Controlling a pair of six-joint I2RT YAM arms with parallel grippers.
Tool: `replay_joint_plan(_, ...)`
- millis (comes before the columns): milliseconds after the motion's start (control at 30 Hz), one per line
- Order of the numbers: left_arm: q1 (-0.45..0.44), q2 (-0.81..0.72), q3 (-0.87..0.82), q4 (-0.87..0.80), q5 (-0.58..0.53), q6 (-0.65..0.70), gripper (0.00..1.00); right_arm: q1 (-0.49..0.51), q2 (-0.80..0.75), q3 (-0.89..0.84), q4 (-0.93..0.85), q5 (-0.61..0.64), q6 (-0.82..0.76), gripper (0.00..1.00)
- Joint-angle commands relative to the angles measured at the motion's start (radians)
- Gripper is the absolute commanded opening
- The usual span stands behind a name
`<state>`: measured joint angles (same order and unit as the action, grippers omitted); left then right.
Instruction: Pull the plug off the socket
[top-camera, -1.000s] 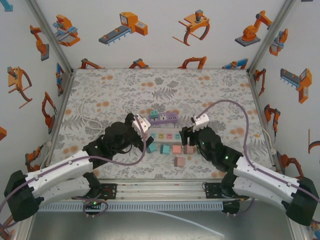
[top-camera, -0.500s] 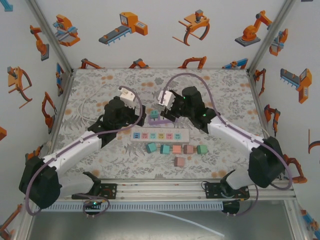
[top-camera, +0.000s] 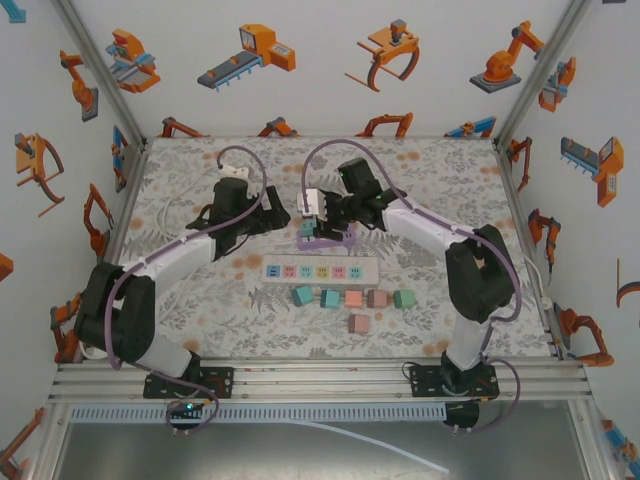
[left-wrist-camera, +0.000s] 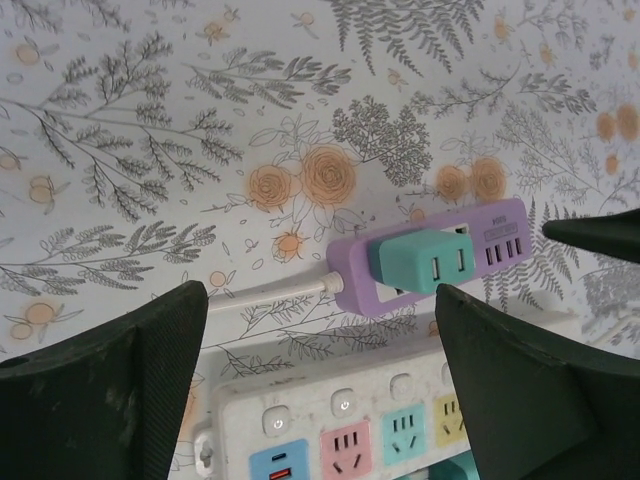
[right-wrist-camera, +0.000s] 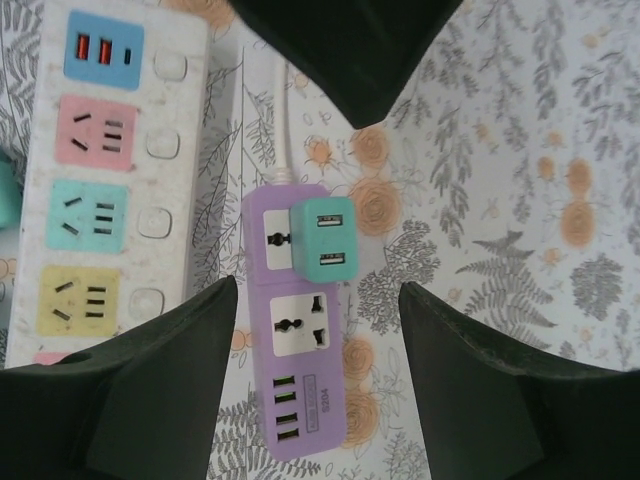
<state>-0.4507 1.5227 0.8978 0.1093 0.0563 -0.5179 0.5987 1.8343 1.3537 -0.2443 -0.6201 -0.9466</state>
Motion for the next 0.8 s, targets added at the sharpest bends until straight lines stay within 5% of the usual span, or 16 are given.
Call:
replay_joint_plan(0,0.005,0.046,0.013,0.020,0.112,-0.087,0.84,-0.008,0.043,0.062,-0.061,-0.015,-0.069,0.59)
replay_joint_plan(267,0.007,0.122,0.051,-0.082,0.096,-0.074,0.71,-0.008,0.133,0.102,-0.025,-0.038,-0.030,0.52)
replay_joint_plan(767,0.004,0.285,0.138,-0.075,0.221,-0.079,0.63,-0.008,0.195,0.153,-0.043,-0.071,-0.018,0.35)
